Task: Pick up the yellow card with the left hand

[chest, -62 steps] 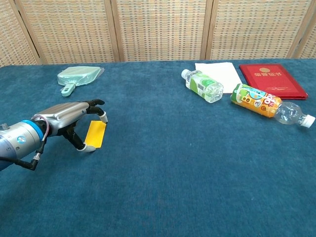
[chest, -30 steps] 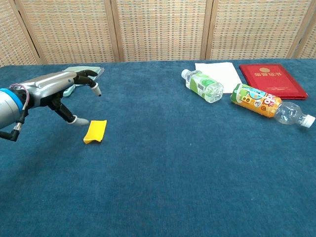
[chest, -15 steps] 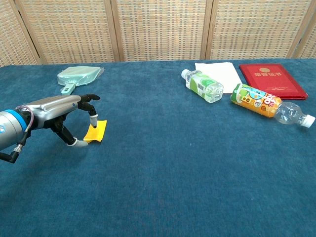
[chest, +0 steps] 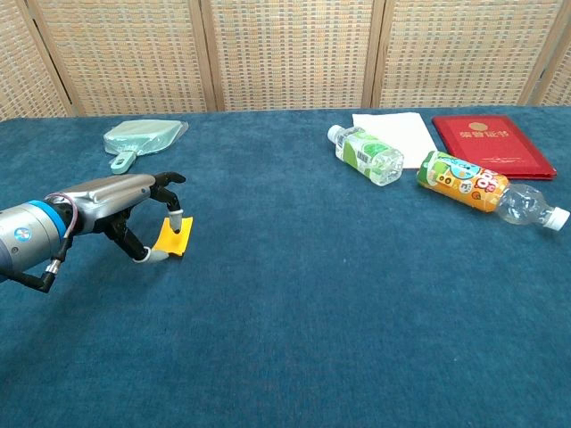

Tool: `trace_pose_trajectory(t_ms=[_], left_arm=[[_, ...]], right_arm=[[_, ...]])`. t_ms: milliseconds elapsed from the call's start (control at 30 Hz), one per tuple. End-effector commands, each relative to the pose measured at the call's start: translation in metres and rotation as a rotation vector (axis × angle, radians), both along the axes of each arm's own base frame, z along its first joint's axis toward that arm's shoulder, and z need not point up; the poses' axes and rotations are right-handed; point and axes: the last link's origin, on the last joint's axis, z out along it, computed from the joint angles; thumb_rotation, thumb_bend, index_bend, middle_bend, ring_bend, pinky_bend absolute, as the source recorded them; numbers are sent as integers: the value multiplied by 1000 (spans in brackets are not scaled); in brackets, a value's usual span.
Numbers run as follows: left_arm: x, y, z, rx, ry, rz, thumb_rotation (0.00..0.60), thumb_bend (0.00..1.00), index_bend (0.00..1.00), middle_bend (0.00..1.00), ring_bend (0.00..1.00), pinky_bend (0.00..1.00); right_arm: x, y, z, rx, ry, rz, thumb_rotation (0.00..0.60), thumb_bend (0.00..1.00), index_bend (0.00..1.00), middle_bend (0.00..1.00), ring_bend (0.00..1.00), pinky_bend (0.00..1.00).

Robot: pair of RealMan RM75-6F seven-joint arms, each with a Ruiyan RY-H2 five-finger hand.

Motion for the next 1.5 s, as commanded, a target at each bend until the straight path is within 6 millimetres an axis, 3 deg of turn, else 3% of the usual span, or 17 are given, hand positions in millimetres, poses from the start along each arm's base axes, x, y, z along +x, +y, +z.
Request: trace_pose_trajectory(t_ms=[33, 1300, 1500], left_arm=[[-1, 1, -3, -5, 0, 9, 600, 355, 452, 0, 0, 0], [-7, 1, -16, -21, 9, 26, 600, 357, 461, 0, 0, 0], [-9, 3, -16, -20, 22, 36, 600, 427, 561, 0, 0, 0]], right_arm=[[0, 0, 0, 1, 0, 0, 600, 0, 37, 0, 0, 0], [-2, -1, 1, 1, -6, -9, 600, 0, 42, 0, 0, 0], [-2, -1, 1, 3, -8, -9, 600, 0, 41, 0, 0, 0]])
